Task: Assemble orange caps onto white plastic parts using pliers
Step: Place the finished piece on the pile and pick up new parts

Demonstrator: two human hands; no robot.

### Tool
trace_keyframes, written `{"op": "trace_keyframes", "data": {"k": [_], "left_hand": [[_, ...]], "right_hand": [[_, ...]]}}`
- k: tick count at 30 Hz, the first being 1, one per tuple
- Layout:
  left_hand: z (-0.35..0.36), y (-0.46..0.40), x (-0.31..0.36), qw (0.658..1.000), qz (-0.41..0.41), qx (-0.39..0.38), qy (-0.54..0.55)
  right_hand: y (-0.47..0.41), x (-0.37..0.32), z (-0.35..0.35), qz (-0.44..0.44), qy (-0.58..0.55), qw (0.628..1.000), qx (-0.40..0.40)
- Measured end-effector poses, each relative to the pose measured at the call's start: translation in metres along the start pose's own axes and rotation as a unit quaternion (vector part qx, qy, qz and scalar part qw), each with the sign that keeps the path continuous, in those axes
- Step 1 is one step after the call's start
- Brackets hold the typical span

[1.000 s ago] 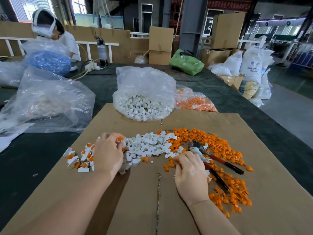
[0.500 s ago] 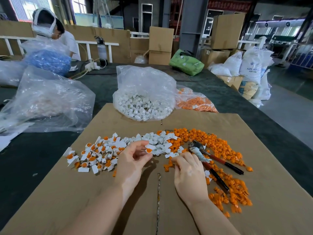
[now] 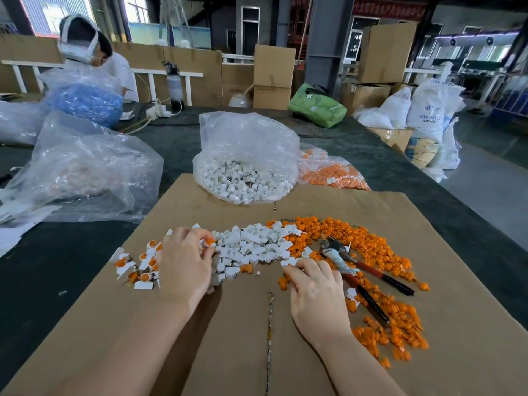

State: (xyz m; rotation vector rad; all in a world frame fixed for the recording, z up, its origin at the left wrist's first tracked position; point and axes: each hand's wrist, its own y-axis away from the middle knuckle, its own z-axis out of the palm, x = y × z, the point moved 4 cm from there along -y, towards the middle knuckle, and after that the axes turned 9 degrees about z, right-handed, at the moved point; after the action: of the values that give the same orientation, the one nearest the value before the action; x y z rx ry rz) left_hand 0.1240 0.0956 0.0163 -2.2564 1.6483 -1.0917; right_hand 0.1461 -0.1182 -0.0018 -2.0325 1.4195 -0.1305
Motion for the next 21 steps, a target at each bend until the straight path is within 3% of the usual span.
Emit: {"op": "trace_keyframes", "data": {"k": [3,9,14,17,21], "left_hand": [[-0.003,-0.006,-0.013,0.995,-0.038,-0.019,-0.086],[0.002,-0.009,-0.016,0.989,-0.069,-0.056,-0.115],[0.016,-0.005,0.016,0.996,0.026,-0.045,-0.068],[0.036,0.001,0.040,0.989,0.094,-0.106,-0.031],[0.059,0.004,0.058,0.978,0.124,-0.165,-0.041]], "right_hand": [[-0.001,0.000,0.001,0.006,0.010,1.000,0.004],[-0.001,0.002,0.001,0.030,0.017,0.999,0.016],[-0.004,0.001,0.003,0.033,0.044,0.998,0.028],[-0.005,0.000,0.003,0.029,0.066,0.997,0.031],[-0.004,0.001,0.002,0.030,0.067,0.997,0.036]]}}
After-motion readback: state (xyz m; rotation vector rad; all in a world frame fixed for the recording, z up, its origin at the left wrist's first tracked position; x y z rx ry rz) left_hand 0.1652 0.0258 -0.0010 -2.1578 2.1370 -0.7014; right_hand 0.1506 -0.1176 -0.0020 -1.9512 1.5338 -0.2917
